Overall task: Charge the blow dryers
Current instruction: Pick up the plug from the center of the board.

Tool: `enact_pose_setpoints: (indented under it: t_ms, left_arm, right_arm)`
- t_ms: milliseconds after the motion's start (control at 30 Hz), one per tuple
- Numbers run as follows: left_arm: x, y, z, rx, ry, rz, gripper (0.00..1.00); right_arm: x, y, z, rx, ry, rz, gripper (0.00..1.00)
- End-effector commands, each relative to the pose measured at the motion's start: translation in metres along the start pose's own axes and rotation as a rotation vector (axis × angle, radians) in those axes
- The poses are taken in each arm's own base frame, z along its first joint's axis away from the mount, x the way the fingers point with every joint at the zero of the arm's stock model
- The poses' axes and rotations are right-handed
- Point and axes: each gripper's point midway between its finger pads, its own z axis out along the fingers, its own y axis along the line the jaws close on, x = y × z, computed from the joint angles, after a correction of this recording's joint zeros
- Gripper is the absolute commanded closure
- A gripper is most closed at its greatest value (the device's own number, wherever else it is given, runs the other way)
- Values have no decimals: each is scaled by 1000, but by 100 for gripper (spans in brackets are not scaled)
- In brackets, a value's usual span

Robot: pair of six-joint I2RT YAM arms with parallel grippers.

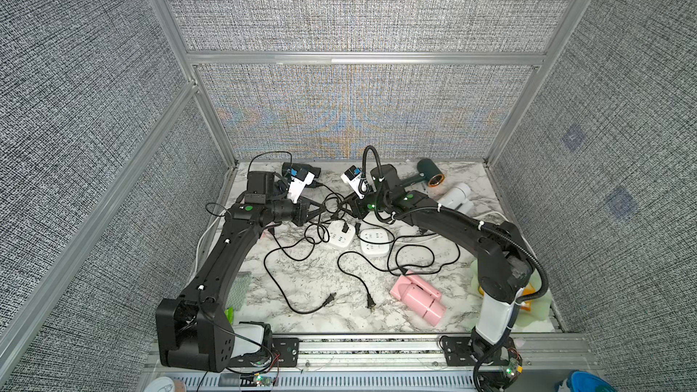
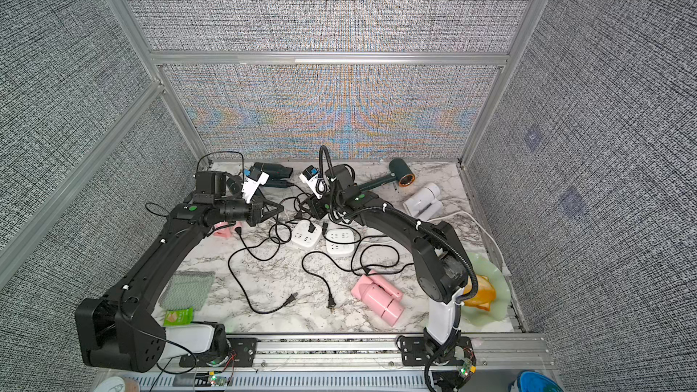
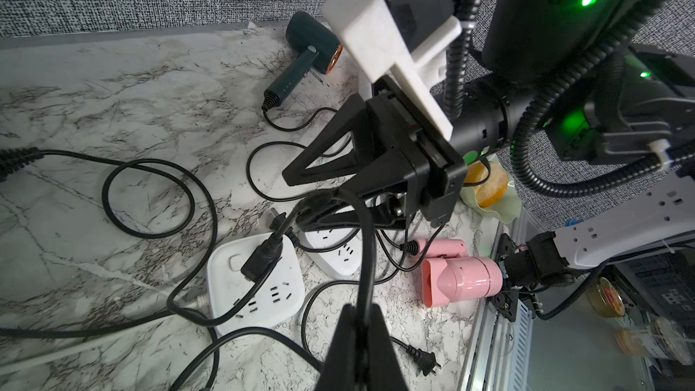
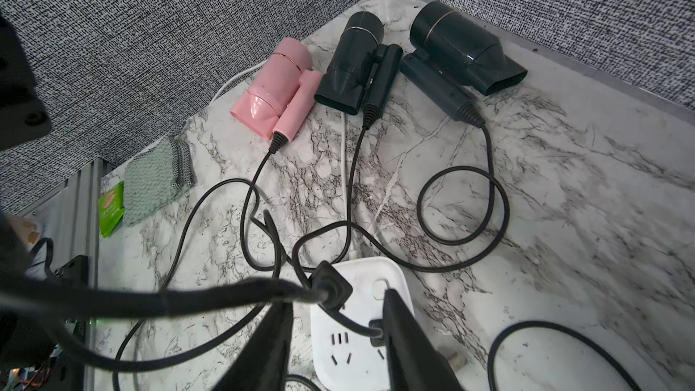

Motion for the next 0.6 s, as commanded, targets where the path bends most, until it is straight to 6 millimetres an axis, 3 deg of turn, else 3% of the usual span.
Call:
enact_pose_setpoints:
  t_ms: [0,200,367,567]
  left_arm:
    - [-5,-5,-1,24,-18,19,98]
    - [-4,-6,-1,26,-15,17,98]
    - [-4,-3,-2,7,-16,14,98]
    - [-5,2,-1,-21,-15,5,98]
  right_arm:
    - [-15,4,3,-26,-72,-9,65]
    - [-21,7,8,-38,-110,-19,78]
    - [-30,-5,7,39,-143,-45,91]
    - [-42,-26,0,188,-194,-78,98]
